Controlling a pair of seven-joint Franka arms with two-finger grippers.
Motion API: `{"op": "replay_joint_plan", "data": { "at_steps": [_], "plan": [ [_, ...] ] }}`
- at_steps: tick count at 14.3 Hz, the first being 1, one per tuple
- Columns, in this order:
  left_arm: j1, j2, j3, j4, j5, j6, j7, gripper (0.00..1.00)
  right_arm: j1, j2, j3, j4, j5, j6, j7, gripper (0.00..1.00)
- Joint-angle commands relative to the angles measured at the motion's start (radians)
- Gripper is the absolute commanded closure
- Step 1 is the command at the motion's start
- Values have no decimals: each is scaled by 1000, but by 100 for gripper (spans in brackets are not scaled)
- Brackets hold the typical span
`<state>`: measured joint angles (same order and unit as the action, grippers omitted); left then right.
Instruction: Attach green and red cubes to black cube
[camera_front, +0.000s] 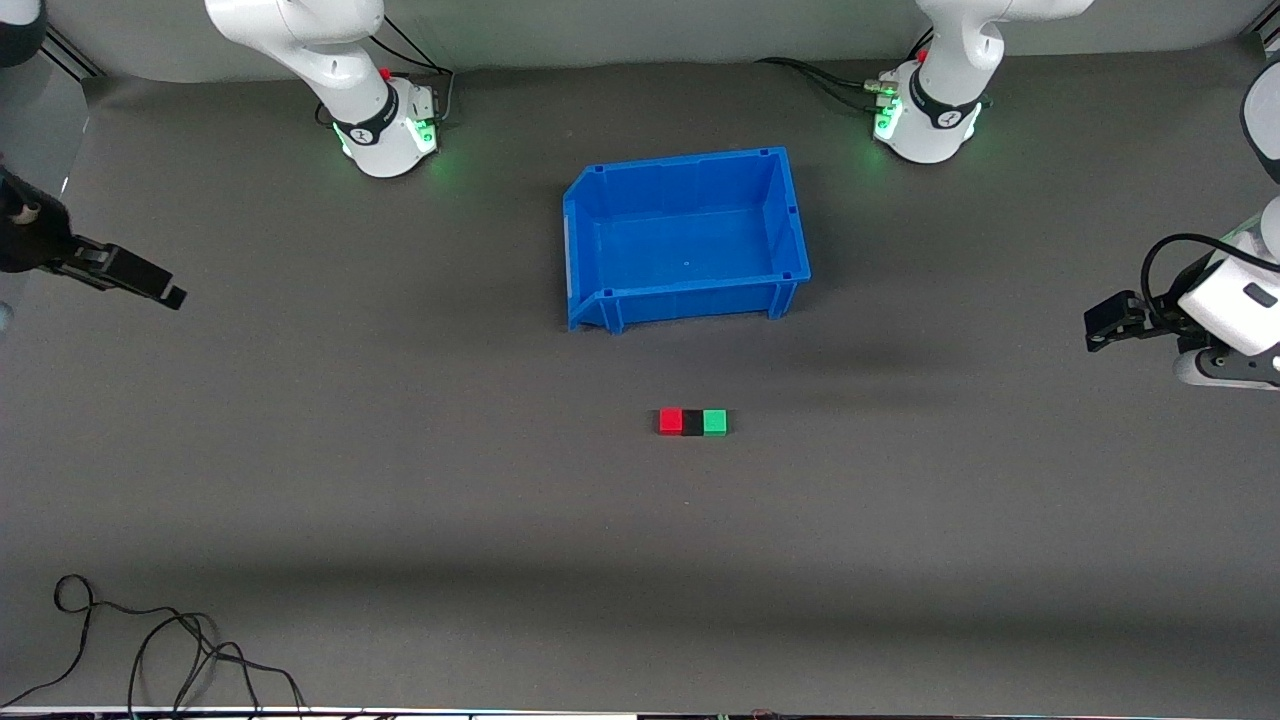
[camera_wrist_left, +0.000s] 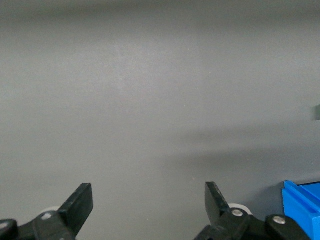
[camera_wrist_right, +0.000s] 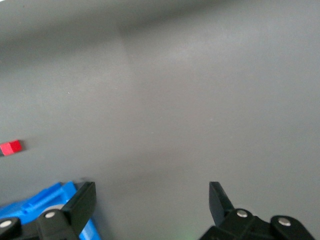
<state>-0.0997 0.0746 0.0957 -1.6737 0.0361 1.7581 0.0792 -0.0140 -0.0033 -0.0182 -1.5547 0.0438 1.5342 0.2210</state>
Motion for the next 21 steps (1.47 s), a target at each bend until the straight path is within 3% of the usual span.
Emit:
{"op": "replay_joint_plan", "data": {
  "at_steps": [1,8,12,15,21],
  "plan": [
    [0,-3,-4,29,5,-25,4,0,-27,-14,17,-1,-24,15,-129,0],
    [-2,2,-4,48,2,-35,-52,0,-21,-14,12,-1,-25,24,-319,0],
    [-2,2,-4,48,2,-38,-53,0,-5,-12,0,-2,-25,26,-298,0],
    [-2,2,-4,48,2,-38,-55,0,46,-11,-49,-1,-25,26,-223,0],
    [0,4,-4,48,-50,-35,-105,0,45,-9,-51,-2,-24,26,-229,0]
  ]
}}
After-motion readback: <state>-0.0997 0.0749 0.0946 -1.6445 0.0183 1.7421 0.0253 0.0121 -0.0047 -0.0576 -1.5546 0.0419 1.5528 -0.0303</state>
